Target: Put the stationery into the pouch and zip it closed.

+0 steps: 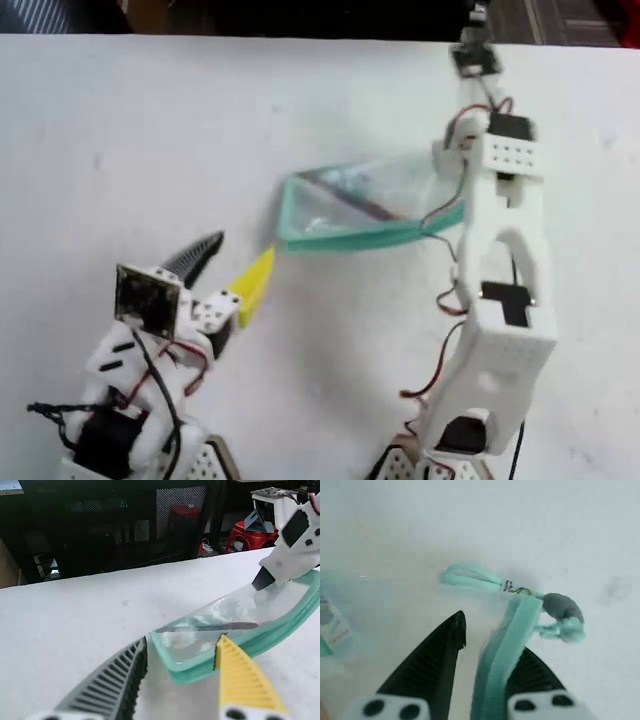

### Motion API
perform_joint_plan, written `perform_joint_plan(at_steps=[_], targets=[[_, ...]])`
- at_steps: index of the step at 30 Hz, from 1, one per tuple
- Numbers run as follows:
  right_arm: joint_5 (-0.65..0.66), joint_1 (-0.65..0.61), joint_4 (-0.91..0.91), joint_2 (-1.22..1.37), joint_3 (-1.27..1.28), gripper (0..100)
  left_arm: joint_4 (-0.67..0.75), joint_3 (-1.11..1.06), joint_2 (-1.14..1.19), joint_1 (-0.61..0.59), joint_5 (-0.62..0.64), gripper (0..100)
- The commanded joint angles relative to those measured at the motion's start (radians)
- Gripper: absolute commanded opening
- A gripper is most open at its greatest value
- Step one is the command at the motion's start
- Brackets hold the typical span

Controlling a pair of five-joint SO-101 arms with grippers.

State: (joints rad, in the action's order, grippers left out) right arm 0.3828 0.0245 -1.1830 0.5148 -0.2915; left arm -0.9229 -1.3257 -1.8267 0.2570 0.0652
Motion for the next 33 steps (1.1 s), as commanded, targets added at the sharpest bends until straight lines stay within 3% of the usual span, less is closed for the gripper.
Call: perform_joint_plan(at_steps=[1,8,17,22,29,33], targets=[[0.041,-0.139,-0.044,0.025,0.029,1.6,0.046,-0.002,-0.001,-0.008,0.014,23],[0.043,-0.242,-0.035,0.025,0.077,1.6,0.043,-0.003,-0.001,-0.008,0.014,23],[0.048,-0.177,-0.031,0.025,0.094,1.6,0.043,-0.003,-0.001,-0.008,0.012,23],[0.049,-0.214,-0.028,0.025,0.129,2.5,0.044,-0.003,-0.001,-0.008,0.012,23],[0.049,-0.223,-0.051,0.024,0.129,31.8,0.044,-0.005,-0.001,-0.008,0.015,23],[0.049,-0.219,-0.064,0.018,0.126,33.2,0.044,-0.005,-0.001,-0.008,0.012,23]])
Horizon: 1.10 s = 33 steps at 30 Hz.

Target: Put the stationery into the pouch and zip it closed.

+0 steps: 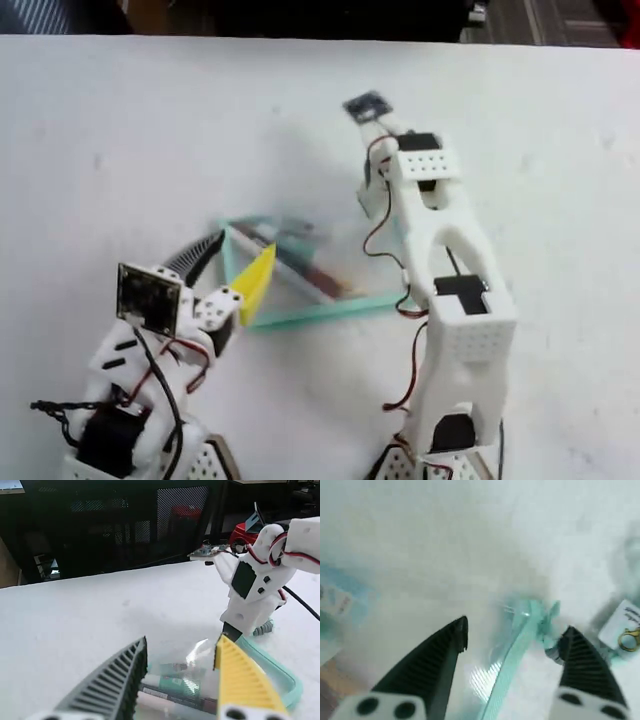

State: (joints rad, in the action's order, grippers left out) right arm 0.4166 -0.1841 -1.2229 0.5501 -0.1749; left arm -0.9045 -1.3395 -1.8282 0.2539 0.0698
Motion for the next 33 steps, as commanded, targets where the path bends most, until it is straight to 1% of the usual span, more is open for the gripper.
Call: perform_joint_plan(at_steps=[1,6,11,14,16,18,21,22,23,25,26,30,33], targets=[[0.015,-0.007,-0.024,-0.019,0.009,32.4,0.026,0.009,0.001,-0.005,0.008,23],[0.017,-0.005,-0.096,-0.033,-0.011,29.7,0.026,0.009,0.001,-0.005,0.008,23],[0.015,0.031,-0.355,-0.177,-0.169,25.1,0.026,0.012,0.001,-0.005,0.006,23],[0.008,0.071,-0.463,-0.285,-0.279,23.2,0.023,0.014,0.001,-0.008,0.006,23],[0.008,0.087,-0.496,-0.352,-0.322,21.4,0.021,0.034,0.001,-0.044,0.011,22],[0.008,0.094,-0.496,-0.433,-0.319,17.5,0.021,0.072,0.001,-0.090,0.009,17],[0.006,0.094,-0.496,-0.573,-0.292,7.2,0.020,0.147,0.002,-0.156,0.003,1],[0.006,0.093,-0.496,-0.625,-0.287,2.8,0.020,0.170,0.005,-0.174,-0.015,2],[0.006,0.093,-0.496,-0.677,-0.287,0.7,0.020,0.190,0.005,-0.183,-0.037,4],[0.006,0.093,-0.496,-0.792,-0.292,4.2,0.017,0.233,0.007,-0.189,-0.091,2],[0.006,0.093,-0.496,-0.852,-0.296,4.4,0.000,0.259,0.008,-0.186,-0.127,2],[0.006,0.087,-0.496,-1.081,-0.311,4.4,-0.186,0.451,0.050,-0.185,-0.290,2],[0.006,0.054,-0.496,-1.234,-0.311,4.4,-0.322,0.652,0.194,-0.193,-0.385,2]])
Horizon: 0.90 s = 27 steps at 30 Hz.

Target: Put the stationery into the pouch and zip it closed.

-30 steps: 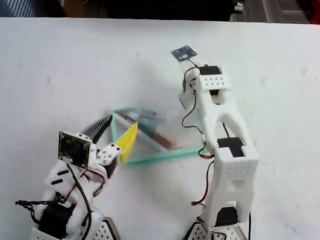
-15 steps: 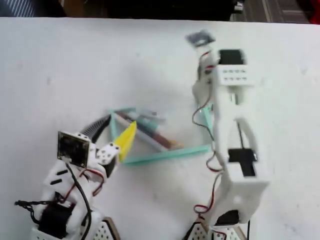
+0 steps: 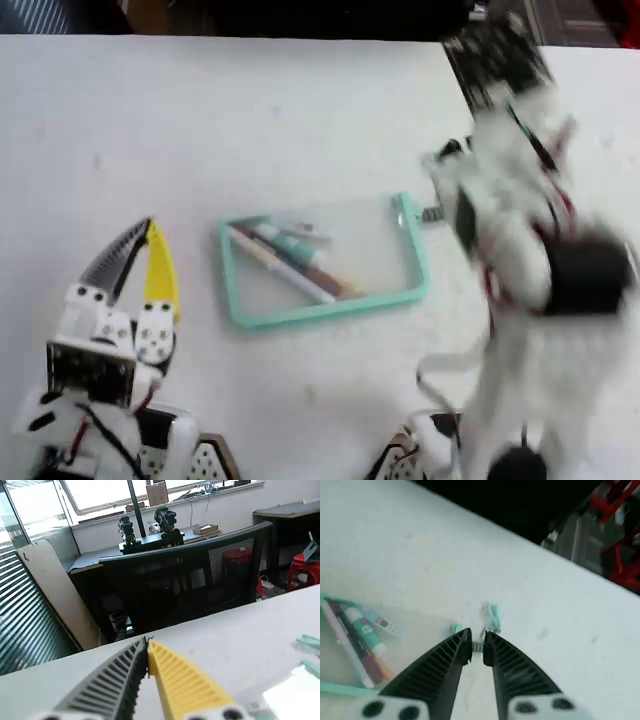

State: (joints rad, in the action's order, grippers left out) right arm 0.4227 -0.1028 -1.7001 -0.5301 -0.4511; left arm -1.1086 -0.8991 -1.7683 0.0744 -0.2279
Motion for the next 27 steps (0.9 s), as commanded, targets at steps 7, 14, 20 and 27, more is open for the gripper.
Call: perform_joint_plan(at_steps=[7,14,20,27], targets=[[0.000,-0.056,-0.019,-0.499,-0.034,4.4,-0.529,0.861,0.558,-0.073,-0.152,2],[-0.074,-0.054,-0.021,-0.805,0.115,4.4,-0.654,1.094,0.621,-0.114,-0.149,2],[-0.100,-0.054,-0.018,-1.024,0.410,4.4,-0.654,0.951,0.515,-0.119,-0.068,2],[-0.100,-0.054,0.056,-1.285,0.618,4.8,-0.370,0.557,0.073,-0.116,-0.046,2]])
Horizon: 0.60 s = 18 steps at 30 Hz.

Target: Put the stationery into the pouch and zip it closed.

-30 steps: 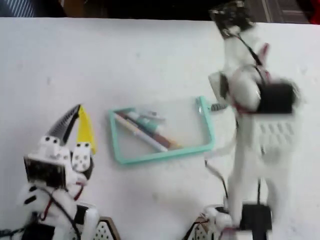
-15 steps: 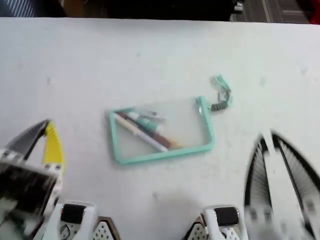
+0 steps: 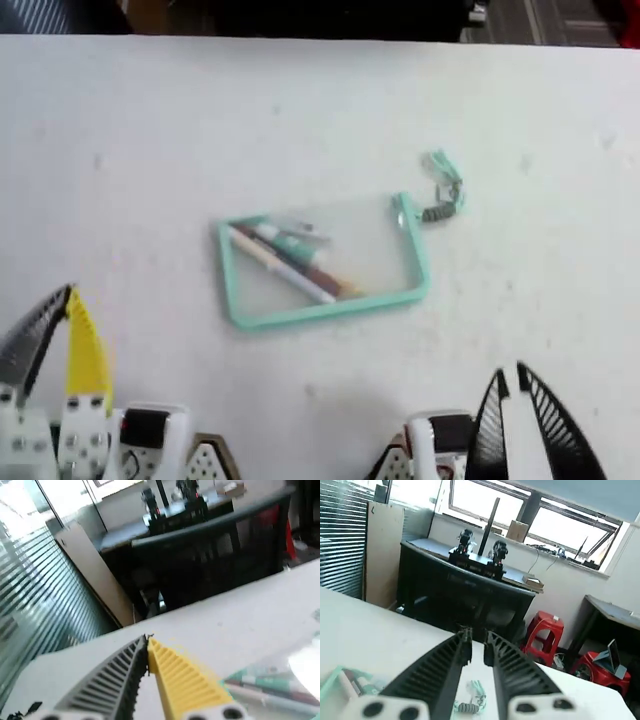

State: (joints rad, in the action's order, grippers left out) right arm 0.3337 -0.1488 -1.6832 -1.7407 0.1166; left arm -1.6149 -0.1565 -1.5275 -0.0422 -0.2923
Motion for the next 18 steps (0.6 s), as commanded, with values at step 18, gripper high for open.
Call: perform_joint_plan(at_steps=[18], targets=[[-0.018,-0.008,0.162,-0.065,0.374,4.9,0.302,-0.611,-0.300,-0.001,0.012,2]])
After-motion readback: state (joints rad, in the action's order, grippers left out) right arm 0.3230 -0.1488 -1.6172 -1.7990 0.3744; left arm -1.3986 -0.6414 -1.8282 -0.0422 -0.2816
